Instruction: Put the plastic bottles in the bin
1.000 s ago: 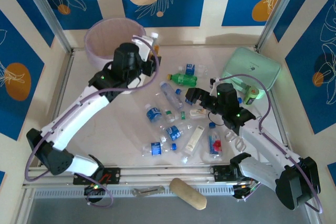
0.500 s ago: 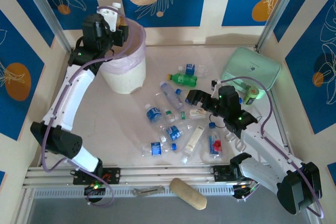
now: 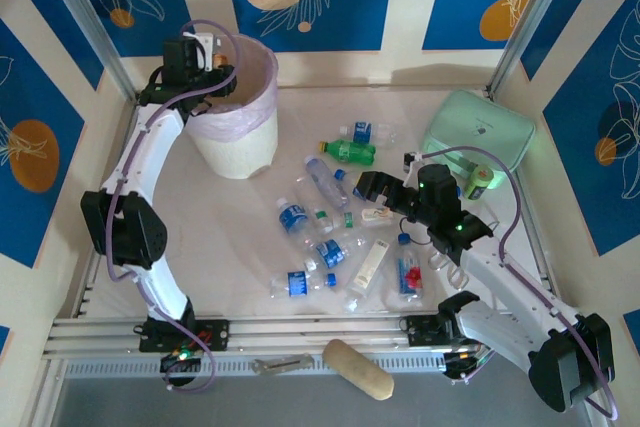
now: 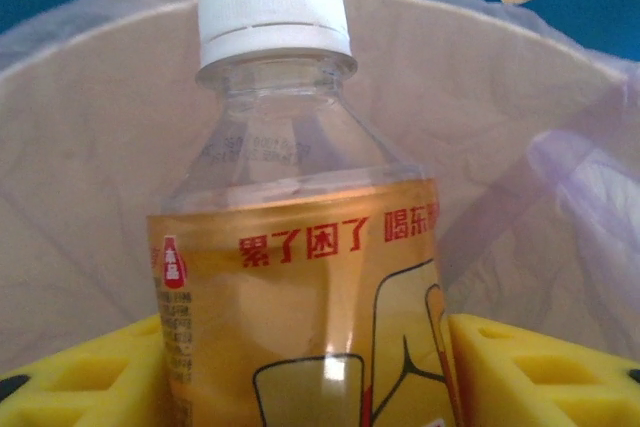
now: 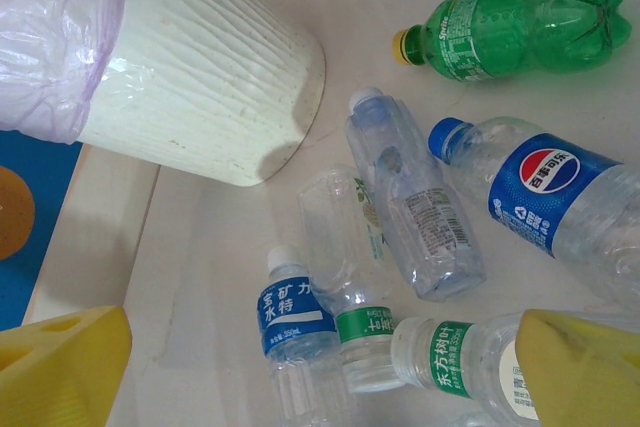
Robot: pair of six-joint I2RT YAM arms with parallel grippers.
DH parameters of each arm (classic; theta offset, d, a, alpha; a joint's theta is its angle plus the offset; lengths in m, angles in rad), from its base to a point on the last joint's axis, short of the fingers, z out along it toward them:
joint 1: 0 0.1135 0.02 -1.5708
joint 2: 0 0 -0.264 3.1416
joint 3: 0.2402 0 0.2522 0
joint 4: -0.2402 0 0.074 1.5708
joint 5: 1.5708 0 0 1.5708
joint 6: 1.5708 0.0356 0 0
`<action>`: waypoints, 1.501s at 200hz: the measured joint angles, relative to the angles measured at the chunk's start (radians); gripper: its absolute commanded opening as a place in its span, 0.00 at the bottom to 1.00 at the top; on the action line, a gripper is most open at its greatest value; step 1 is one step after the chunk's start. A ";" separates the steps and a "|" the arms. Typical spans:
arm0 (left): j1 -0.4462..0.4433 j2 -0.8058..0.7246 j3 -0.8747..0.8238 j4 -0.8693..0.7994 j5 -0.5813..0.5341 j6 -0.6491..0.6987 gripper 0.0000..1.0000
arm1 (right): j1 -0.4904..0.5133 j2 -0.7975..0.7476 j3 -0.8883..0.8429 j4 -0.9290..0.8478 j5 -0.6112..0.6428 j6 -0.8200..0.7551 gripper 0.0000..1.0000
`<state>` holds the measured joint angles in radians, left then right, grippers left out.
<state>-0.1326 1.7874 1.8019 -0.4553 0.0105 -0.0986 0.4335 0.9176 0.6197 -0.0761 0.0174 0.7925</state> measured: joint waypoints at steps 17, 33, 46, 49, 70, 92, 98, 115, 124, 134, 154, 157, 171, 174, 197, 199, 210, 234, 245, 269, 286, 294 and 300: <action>0.000 0.000 0.000 -0.005 0.016 -0.016 0.81 | 0.000 0.002 0.000 0.001 -0.003 0.000 0.99; 0.000 0.000 0.003 -0.010 0.026 -0.017 0.98 | 0.006 0.008 0.000 0.003 -0.004 -0.008 0.99; 0.000 0.000 0.010 -0.021 0.035 -0.029 1.00 | 0.018 0.020 0.000 0.006 -0.003 -0.027 0.99; 0.000 0.000 0.013 -0.023 0.036 -0.033 1.00 | 0.022 0.024 0.000 0.006 -0.003 -0.031 0.99; 0.000 -0.004 0.032 -0.036 0.057 -0.039 1.00 | 0.056 0.060 0.014 0.000 -0.003 -0.081 0.99; 0.000 -0.042 0.032 -0.054 0.096 -0.064 1.00 | 0.100 0.118 0.069 0.000 -0.019 -0.148 0.99; 0.000 -0.058 0.029 -0.055 0.112 -0.075 1.00 | 0.115 0.136 0.089 0.000 -0.027 -0.170 0.99; -0.001 -0.142 -0.016 -0.040 0.180 -0.114 1.00 | 0.172 0.192 0.148 -0.001 -0.057 -0.245 0.99; -0.005 -0.204 -0.063 -0.021 0.221 -0.138 1.00 | 0.208 0.219 0.178 -0.005 -0.072 -0.283 0.99; -0.017 -0.279 -0.127 0.008 0.264 -0.163 1.00 | 0.254 0.250 0.209 -0.011 -0.087 -0.335 0.99; -0.048 -0.422 -0.269 0.066 0.320 -0.205 1.00 | 0.351 0.296 0.249 -0.027 -0.109 -0.433 0.99; -0.055 -0.444 -0.298 0.077 0.327 -0.211 1.00 | 0.363 0.300 0.253 -0.030 -0.112 -0.446 0.99; -0.077 -0.529 -0.411 0.103 0.348 -0.235 1.00 | 0.412 0.325 0.267 -0.042 -0.131 -0.496 0.99; -0.081 -0.546 -0.433 0.105 0.350 -0.236 1.00 | 0.423 0.332 0.270 -0.047 -0.137 -0.507 0.99; -0.088 -0.656 -0.612 0.095 0.329 -0.241 1.00 | 0.478 0.367 0.283 -0.082 -0.170 -0.560 0.99; -0.087 -0.666 -0.629 0.089 0.324 -0.241 1.00 | 0.481 0.369 0.284 -0.084 -0.171 -0.563 0.99; -0.087 -0.711 -0.697 0.071 0.301 -0.241 1.00 | 0.511 0.381 0.286 -0.107 -0.175 -0.591 0.99; -0.084 -0.787 -0.820 0.045 0.273 -0.245 1.00 | 0.579 0.410 0.302 -0.158 -0.173 -0.648 1.00; -0.077 -0.803 -0.864 0.043 0.272 -0.255 1.00 | 0.605 0.431 0.319 -0.183 -0.164 -0.674 1.00; -0.046 -0.806 -0.960 0.057 0.278 -0.294 1.00 | 0.665 0.497 0.367 -0.223 -0.113 -0.743 1.00; -0.015 -0.796 -1.008 0.071 0.297 -0.325 1.00 | 0.710 0.552 0.401 -0.245 -0.067 -0.791 1.00; 0.000 -0.789 -1.023 0.082 0.305 -0.338 0.99 | 0.733 0.584 0.418 -0.254 -0.046 -0.817 1.00; 0.013 -0.784 -1.034 0.094 0.313 -0.347 1.00 | 0.747 0.604 0.429 -0.261 -0.032 -0.835 1.00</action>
<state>-0.1192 1.0039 0.7681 -0.3614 0.3237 -0.4458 1.1809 1.5219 1.0485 -0.3370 -0.0143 -0.0422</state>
